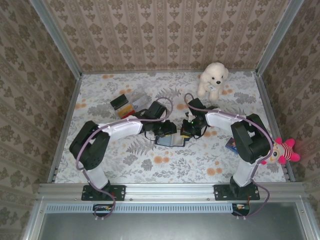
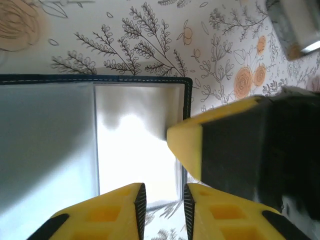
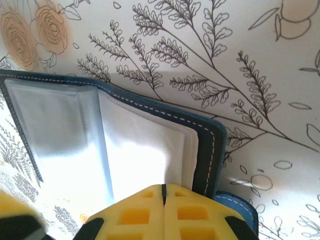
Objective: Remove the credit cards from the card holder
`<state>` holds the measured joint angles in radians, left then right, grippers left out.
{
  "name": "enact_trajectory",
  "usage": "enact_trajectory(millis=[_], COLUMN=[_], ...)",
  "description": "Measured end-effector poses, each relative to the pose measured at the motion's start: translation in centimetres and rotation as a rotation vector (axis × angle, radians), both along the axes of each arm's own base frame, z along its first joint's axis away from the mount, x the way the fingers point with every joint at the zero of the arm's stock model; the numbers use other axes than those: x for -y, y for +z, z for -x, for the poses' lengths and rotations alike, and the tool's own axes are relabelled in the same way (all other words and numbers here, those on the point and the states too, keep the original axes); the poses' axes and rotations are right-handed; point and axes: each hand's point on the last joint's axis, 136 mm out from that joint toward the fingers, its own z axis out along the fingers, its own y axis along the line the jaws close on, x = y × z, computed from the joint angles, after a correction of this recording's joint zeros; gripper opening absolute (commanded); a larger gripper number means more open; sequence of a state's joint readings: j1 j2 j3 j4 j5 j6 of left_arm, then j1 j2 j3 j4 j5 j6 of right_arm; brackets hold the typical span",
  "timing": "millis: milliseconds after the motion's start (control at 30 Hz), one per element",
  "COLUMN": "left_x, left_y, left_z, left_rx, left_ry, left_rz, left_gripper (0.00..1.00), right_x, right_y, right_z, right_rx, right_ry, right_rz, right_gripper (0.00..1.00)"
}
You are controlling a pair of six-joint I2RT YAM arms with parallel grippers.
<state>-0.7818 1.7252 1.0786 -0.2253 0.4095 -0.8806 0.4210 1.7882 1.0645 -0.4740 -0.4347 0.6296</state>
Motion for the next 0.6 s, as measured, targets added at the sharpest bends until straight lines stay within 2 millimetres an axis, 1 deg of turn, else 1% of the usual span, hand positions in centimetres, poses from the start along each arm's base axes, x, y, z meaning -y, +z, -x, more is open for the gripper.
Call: enact_trajectory(millis=[67,167,233,300,467,600], left_x=[-1.2,-3.6,-5.1,-6.1,-6.2,-6.1], left_y=[0.4,-0.3,-1.3,-2.1,-2.4,-2.4], left_z=[0.0,0.1,0.2,0.5,0.8,0.9], left_rx=[0.013,0.0,-0.019,-0.044,-0.054,-0.052], left_ry=[0.017,0.063,0.088,0.102,0.098,0.093], left_rz=[-0.026,-0.077,-0.112,-0.146,-0.154,-0.155], left_gripper=[0.45,0.53,0.55,0.55,0.53,0.48], right_x=[0.0,0.0,-0.1,-0.1,-0.2,-0.2], right_y=[-0.2,-0.3,-0.3,-0.2,-0.2,-0.2], right_z=[-0.1,-0.1,-0.2,-0.3,-0.4,-0.4], right_rx=[-0.004,-0.007,-0.005,-0.001,-0.002,-0.002], right_ry=[0.0,0.0,0.001,0.001,0.001,0.002], right_rz=[0.002,0.004,0.003,0.002,0.002,0.002], right_gripper=[0.0,0.03,0.03,0.04,0.04,0.04])
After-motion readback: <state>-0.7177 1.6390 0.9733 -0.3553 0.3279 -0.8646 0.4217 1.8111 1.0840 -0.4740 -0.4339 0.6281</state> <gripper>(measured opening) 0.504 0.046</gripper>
